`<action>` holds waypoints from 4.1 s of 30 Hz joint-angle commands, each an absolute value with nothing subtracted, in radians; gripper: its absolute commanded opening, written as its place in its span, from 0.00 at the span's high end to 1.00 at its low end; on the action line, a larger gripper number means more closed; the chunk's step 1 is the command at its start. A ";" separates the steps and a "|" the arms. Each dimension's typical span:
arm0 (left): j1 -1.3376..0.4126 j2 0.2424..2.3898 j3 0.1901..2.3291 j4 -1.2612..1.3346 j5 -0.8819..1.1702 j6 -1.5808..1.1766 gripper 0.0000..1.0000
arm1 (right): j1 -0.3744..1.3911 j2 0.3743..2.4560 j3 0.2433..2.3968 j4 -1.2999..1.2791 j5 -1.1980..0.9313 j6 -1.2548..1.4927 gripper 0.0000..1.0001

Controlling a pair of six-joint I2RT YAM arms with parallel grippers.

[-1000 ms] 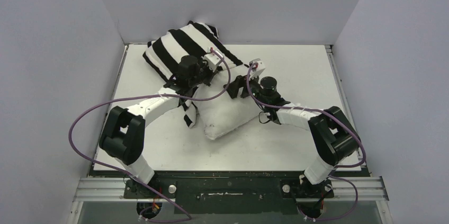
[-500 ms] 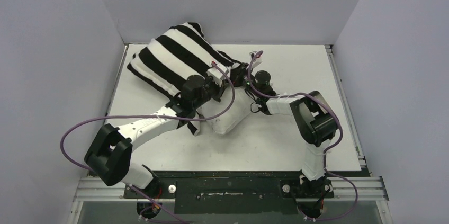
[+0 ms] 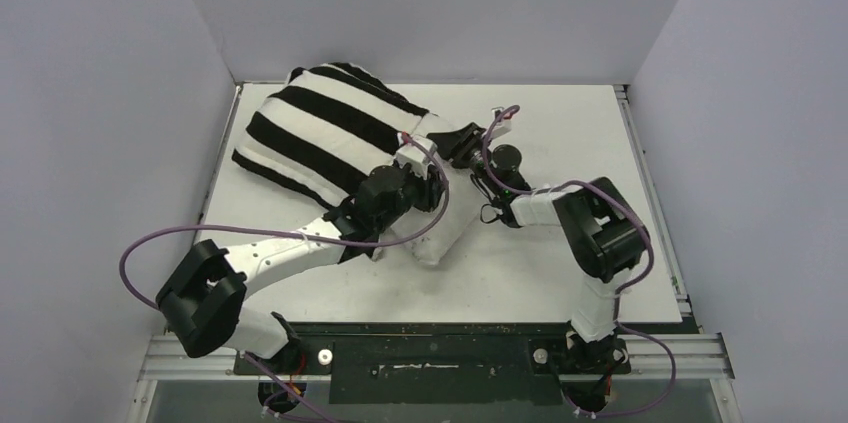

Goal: Put the pillow into the pillowcase
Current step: Stuff the pillow into the pillowcase.

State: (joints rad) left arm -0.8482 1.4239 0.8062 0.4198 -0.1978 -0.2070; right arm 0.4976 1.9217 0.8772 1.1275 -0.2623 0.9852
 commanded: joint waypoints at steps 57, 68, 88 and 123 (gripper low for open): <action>-0.716 0.930 0.238 0.288 -0.185 -0.897 1.00 | 0.803 1.989 1.311 0.536 0.026 0.342 1.00; -0.717 0.830 0.808 0.036 -0.030 -0.657 1.00 | 0.758 1.710 1.306 0.432 -0.337 0.545 1.00; -0.455 1.512 1.426 0.056 0.366 -0.558 0.66 | 0.437 1.669 1.169 0.315 -0.428 0.896 0.40; -0.823 1.705 1.485 -0.349 -0.559 -0.201 0.42 | 0.038 1.457 0.652 0.467 -0.821 0.777 0.11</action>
